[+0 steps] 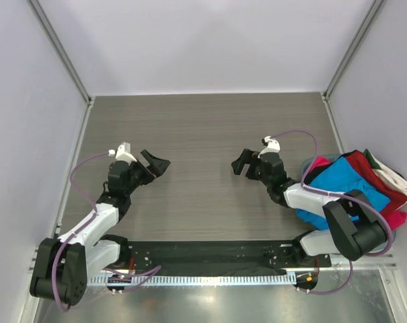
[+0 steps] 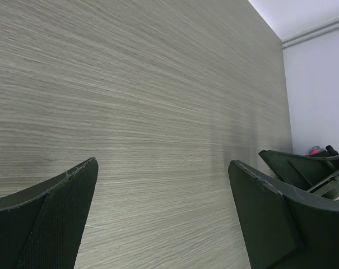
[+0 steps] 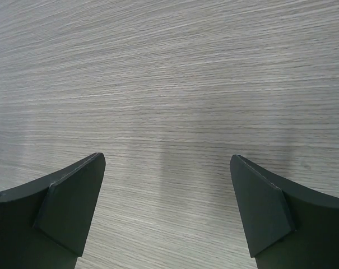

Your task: Fold and stack the t-shirts

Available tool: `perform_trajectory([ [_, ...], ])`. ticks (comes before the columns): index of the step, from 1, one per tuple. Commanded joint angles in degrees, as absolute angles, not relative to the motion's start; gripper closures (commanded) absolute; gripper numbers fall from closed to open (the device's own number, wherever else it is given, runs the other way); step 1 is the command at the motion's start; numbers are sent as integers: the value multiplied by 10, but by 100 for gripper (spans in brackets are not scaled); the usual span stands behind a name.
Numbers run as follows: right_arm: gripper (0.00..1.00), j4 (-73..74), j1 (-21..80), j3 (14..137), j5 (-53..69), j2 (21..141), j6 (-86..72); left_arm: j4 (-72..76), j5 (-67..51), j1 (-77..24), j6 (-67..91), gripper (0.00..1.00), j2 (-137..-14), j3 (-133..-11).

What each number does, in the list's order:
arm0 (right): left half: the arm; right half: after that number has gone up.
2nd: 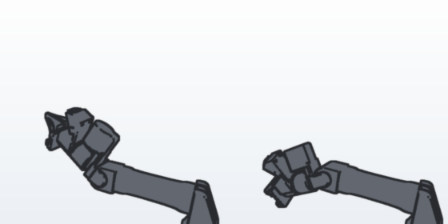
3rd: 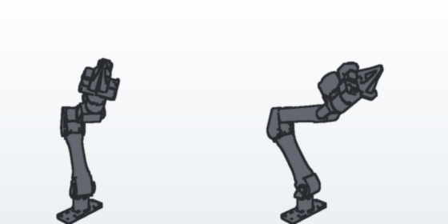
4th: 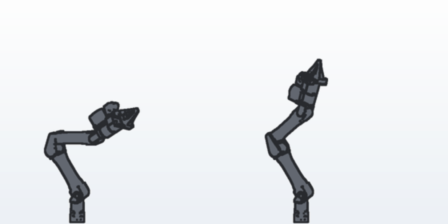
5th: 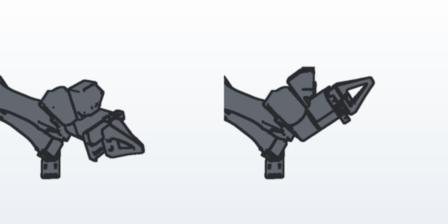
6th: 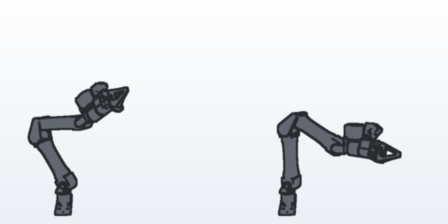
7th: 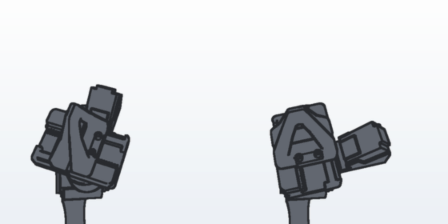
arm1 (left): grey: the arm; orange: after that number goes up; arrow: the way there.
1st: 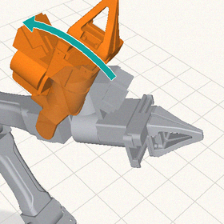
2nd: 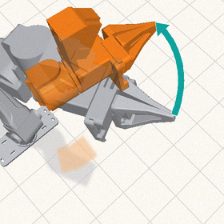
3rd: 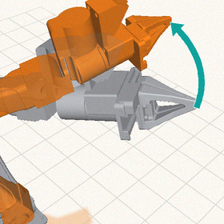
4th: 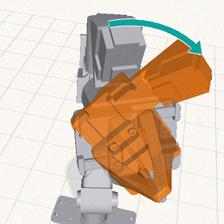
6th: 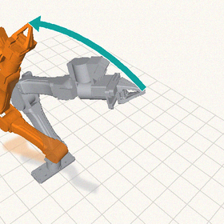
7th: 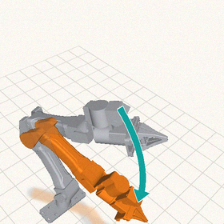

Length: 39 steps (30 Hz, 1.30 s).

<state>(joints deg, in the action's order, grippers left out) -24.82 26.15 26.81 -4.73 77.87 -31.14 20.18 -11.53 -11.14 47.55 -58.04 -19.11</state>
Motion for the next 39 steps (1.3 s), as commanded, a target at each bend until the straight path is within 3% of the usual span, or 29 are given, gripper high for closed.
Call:
perform_trajectory([
  [1, 0, -270, 264, 289, -56, 766, -307, 226, -141, -112, 480, 0, -589, -214],
  [6, 0, -167, 261, 350, -158, 752, -364, 239, -148, -118, 484, 0, -599, -213],
  [8, 0, -4, 258, 415, -190, 754, -383, 248, -156, -120, 488, 0, -611, -214],
  [9, 4, 119, 258, 485, -232, 757, -384, 249, -162, -120, 487, 0, -614, -217],
  [12, 13, 286, 258, 570, -345, 754, -406, 249, -172, -120, 493, 0, -623, -221],
  [17, 12, 395, 258, 580, -432, 660, -427, 265, -187, -127, 506, 0, -642, -224],
  [18, 6, 416, 257, 577, -453, 647, -460, 271, -200, -128, 508, 0, -655, -228],
  [21, 6, 526, 217, 576, -504, 620, -532, 276, -213, -132, 514, 0, -677, -236],
  [26, 0, 561, 102, 564, -455, 606, -529, 283, -222, -136, 520, 0, -685, -236],
  [31, 0, 637, 93, 584, -531, 609, -599, 286, -229, -145, 522, 0, -693, -240],
  [39, 2, 643, 55, 581, -577, 669, -641, 287, -243, -154, 526, 0, -715, -251],
])
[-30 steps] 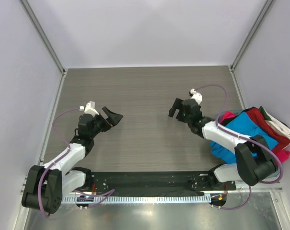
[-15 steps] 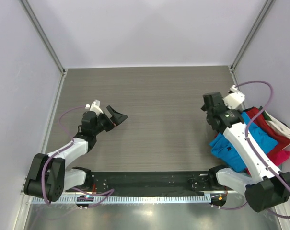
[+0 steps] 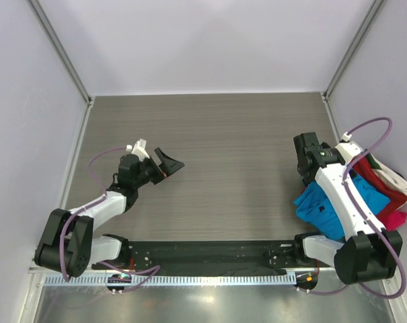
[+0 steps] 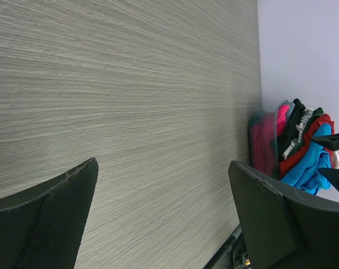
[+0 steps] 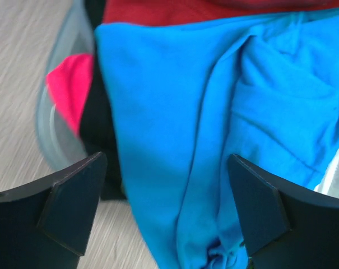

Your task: Fold and stack the t-shirts

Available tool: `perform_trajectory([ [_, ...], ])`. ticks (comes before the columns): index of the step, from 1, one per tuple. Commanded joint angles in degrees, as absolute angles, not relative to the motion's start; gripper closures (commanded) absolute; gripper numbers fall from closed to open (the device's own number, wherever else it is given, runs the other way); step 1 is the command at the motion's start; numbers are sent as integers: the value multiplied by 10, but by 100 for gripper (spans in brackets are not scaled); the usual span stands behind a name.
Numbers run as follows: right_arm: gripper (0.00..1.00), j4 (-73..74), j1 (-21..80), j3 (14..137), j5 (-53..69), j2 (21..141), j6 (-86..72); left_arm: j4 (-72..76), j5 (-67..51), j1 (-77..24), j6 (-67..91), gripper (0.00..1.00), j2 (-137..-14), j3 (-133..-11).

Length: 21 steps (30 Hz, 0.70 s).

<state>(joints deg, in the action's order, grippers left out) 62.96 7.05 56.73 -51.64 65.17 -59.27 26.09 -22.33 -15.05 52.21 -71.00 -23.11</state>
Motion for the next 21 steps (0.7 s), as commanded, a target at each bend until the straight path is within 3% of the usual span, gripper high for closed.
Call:
perform_trajectory([
  [1, 7, 640, 51, 581, -589, 673, -643, 286, -243, -155, 526, 0, -716, -251],
  [4, 22, 628, 31, 590, -582, 700, -644, 287, -244, -156, 526, 0, -720, -253],
  [5, 47, 621, 28, 591, -578, 706, -637, 287, -244, -157, 525, 0, -720, -253],
  [9, 95, 620, 18, 601, -567, 710, -636, 287, -244, -158, 524, 0, -719, -254],
  [16, 99, 667, 20, 670, -649, 627, -621, 287, -244, -159, 524, 1, -726, -257],
  [21, 99, 640, 22, 756, -616, 583, -544, 288, -251, -158, 526, 2, -751, -265],
])
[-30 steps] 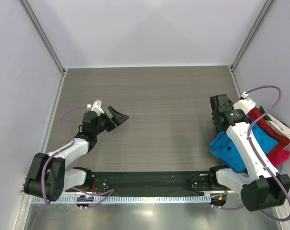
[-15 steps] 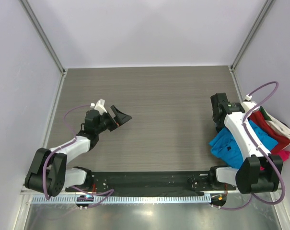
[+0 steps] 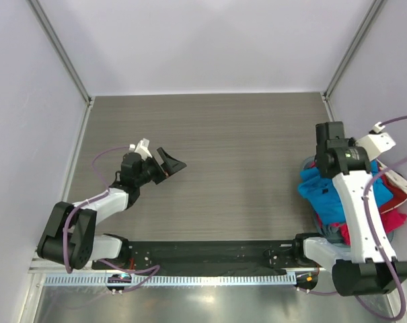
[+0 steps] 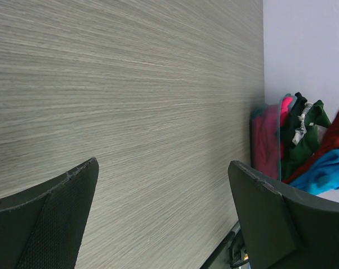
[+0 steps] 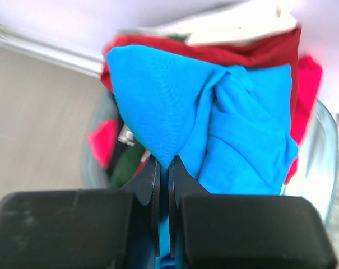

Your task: Fold and stack the t-shirts

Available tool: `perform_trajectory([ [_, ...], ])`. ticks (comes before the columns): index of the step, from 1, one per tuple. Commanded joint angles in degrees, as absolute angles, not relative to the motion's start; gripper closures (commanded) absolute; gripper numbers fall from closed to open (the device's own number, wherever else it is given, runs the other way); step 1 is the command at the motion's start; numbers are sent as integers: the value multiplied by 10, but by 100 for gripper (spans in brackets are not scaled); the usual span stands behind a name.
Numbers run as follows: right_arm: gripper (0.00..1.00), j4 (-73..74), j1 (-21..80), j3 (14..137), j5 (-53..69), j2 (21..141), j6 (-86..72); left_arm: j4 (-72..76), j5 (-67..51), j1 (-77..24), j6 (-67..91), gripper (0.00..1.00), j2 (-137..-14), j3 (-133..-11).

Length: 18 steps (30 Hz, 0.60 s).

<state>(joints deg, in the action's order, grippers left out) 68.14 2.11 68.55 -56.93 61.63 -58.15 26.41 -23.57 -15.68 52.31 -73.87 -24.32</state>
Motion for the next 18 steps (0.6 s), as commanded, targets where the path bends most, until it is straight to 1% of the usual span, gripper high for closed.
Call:
perform_trajectory([
  [1, 99, 629, 24, 766, -595, 579, -530, 289, -251, -159, 526, 2, -751, -265],
  [3, 99, 607, 26, 800, -573, 579, -491, 289, -252, -159, 526, 2, -758, -267],
  [6, 99, 581, 32, 855, -518, 595, -435, 291, -252, -161, 523, 2, -761, -268],
  [7, 99, 572, 34, 868, -476, 598, -419, 291, -251, -162, 521, 1, -760, -268],
  [9, 99, 558, 40, 905, -453, 612, -394, 292, -250, -161, 519, 1, -759, -267],
  [10, 99, 562, 40, 919, -453, 618, -390, 291, -250, -162, 519, 0, -759, -268],
  [13, 99, 578, 40, 948, -509, 623, -398, 289, -250, -162, 515, 0, -753, -267],
  [14, 99, 581, 40, 947, -532, 619, -406, 289, -247, -162, 513, 0, -753, -266],
  [18, 99, 582, 40, 914, -560, 585, -435, 288, -248, -163, 515, 0, -753, -267],
])
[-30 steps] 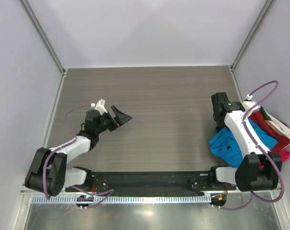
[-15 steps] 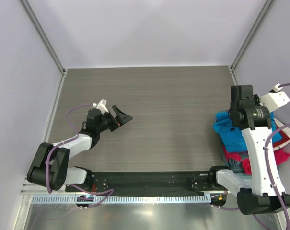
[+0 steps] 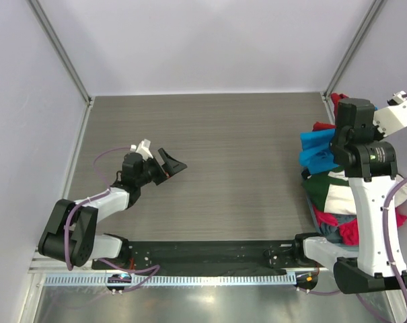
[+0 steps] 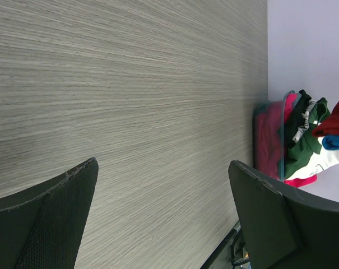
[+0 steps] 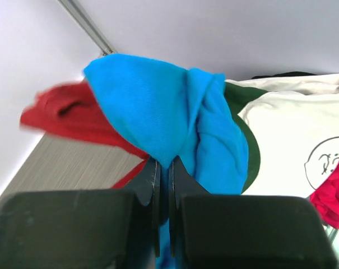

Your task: Fold and stack the t-shirts

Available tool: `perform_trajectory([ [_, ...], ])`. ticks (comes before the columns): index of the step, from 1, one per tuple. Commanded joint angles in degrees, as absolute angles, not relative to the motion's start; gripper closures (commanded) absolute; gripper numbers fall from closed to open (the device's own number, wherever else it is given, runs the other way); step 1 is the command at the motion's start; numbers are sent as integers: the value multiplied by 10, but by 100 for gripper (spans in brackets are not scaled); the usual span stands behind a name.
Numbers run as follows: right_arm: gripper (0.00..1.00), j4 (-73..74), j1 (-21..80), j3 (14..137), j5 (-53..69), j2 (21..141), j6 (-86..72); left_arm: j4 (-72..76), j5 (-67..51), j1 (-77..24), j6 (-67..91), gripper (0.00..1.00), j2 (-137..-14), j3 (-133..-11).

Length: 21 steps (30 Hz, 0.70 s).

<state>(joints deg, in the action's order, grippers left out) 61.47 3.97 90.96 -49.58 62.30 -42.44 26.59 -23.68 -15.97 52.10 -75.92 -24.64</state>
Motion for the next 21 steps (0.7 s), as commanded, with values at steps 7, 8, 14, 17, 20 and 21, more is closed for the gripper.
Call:
perform_trajectory([
  [7, 99, 590, 40, 896, -613, 532, -460, 291, -256, -163, 519, 0, -754, -268],
  [8, 99, 590, 40, 887, -614, 523, -463, 290, -257, -164, 519, 0, -752, -268],
  [14, 93, 589, 40, 789, -610, 507, -485, 292, -256, -165, 521, 0, -755, -267],
  [17, 44, 590, 40, 731, -594, 510, -506, 293, -258, -165, 522, 0, -757, -268],
  [20, 46, 583, 40, 705, -579, 513, -512, 293, -259, -166, 524, 1, -758, -269],
  [21, 52, 581, 40, 693, -573, 514, -515, 293, -259, -166, 523, 0, -758, -269],
])
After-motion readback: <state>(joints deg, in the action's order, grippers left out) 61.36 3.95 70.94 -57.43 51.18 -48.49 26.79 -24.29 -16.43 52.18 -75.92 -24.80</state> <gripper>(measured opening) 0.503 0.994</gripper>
